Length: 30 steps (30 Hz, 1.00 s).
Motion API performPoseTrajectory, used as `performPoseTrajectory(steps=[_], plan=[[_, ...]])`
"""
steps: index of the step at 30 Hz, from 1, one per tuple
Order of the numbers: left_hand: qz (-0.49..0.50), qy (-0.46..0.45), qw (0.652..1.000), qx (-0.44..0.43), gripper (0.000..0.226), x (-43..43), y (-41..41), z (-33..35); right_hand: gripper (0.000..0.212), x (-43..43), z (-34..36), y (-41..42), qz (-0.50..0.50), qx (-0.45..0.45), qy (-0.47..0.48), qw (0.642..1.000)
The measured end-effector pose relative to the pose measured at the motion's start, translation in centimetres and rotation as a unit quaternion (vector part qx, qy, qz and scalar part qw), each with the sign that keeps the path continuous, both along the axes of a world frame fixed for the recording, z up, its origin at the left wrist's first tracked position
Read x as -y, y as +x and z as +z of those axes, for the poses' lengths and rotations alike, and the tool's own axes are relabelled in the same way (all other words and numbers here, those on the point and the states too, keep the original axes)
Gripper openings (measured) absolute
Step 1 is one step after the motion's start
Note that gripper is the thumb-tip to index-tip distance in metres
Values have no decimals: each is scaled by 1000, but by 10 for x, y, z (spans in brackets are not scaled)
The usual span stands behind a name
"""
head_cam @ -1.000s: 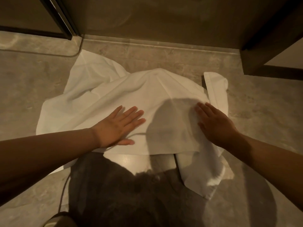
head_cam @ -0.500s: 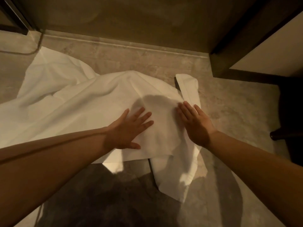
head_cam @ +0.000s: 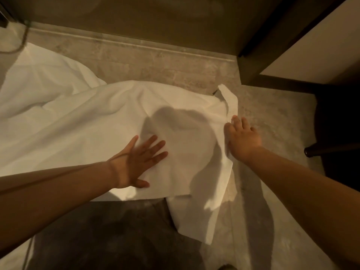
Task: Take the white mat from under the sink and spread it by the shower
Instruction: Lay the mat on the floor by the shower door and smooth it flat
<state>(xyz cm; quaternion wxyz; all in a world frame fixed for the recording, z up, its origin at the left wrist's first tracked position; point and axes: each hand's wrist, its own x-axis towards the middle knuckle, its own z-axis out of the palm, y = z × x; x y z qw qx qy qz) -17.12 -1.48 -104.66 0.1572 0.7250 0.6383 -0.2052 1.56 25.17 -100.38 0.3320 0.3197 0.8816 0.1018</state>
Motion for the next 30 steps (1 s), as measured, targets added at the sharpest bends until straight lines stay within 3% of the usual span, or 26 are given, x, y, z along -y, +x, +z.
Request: performPoseTrajectory(steps=[14,18,22,30], plan=[[-14,-68,998,5,95,12,7,10,57,-7,6,12,-142,-18,18,990],[-12,-74,997,12,95,14,8,7,51,-7,6,5,-57,-81,48,994],[-7,-64,998,22,98,15,8,1,62,-9,2,-9,23,-132,-2,991],[5,-20,999,49,102,20,7,-12,71,-35,-10,-21,-146,-115,-84,979]])
